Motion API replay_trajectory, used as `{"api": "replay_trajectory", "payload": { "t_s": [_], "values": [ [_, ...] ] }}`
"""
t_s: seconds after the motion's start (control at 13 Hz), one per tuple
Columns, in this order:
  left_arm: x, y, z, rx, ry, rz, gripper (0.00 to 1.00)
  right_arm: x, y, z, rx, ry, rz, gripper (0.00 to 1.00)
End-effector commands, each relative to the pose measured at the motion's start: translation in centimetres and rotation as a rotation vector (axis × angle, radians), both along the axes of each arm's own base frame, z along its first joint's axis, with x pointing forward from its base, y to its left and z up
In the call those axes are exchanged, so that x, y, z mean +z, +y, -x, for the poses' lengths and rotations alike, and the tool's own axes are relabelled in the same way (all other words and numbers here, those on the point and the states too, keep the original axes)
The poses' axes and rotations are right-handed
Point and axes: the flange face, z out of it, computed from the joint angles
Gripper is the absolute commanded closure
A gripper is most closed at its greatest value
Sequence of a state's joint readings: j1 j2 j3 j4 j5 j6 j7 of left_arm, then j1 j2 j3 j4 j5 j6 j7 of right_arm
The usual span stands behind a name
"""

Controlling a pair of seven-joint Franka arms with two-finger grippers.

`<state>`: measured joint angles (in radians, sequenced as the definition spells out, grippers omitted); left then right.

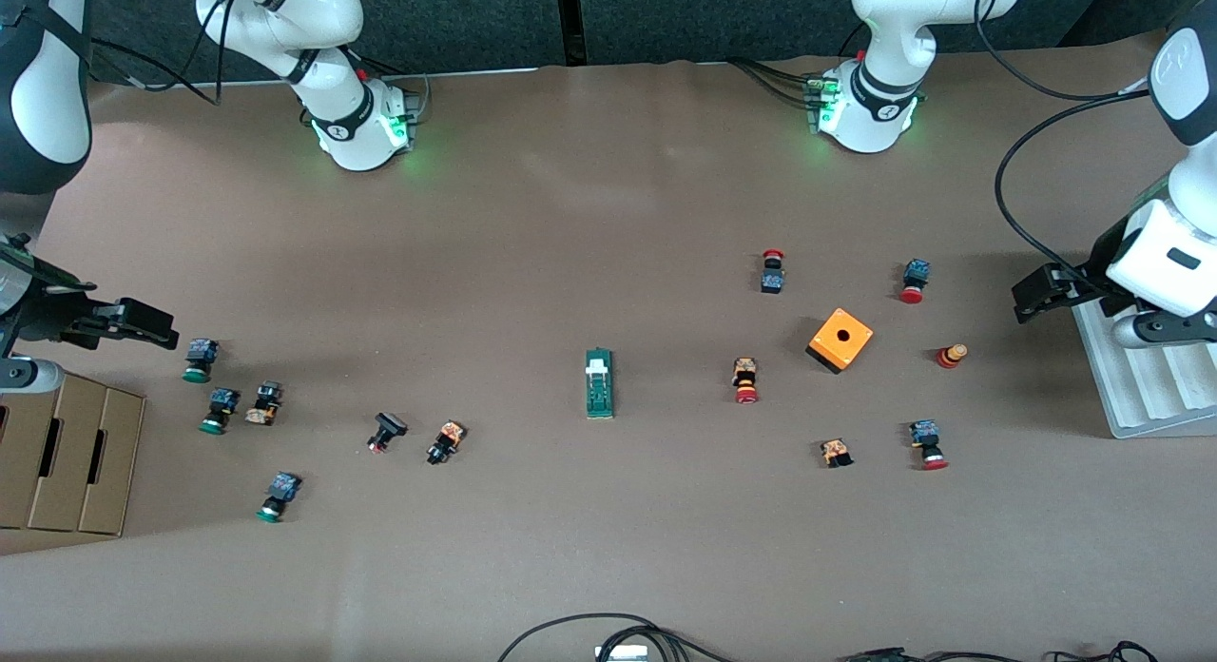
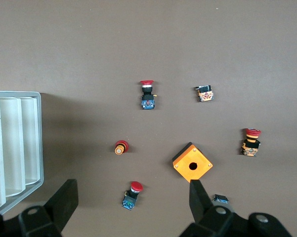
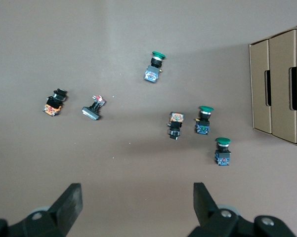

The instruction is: Close load switch with both arms

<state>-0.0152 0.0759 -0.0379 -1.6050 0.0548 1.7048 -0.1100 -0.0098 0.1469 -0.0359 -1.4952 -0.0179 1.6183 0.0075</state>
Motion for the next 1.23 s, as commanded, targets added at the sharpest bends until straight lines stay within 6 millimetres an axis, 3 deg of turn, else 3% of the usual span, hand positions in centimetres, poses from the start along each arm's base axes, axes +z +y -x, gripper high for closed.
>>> {"api": "replay_trajectory", "payload": {
  "t_s": [0.0, 0.92, 1.15],
  "values": [
    [0.5, 0.0, -0.3, 0.008, -0.013, 0.001, 0.01, 0.7, -0.2, 0.0, 0.001, -0.012, -0.019, 0.0],
    [0.5, -0.6, -0.2, 0.006, -0.014, 0.003, 0.01, 0.0, 0.4, -0.3, 0.015, -0.001, -0.02, 0.0],
    [0.4, -3.3, 0.0, -0.009, -0.003, 0.078, 0.01, -0.3, 0.4, -0.4, 0.006, 0.003, -0.019, 0.0]
  ]
}}
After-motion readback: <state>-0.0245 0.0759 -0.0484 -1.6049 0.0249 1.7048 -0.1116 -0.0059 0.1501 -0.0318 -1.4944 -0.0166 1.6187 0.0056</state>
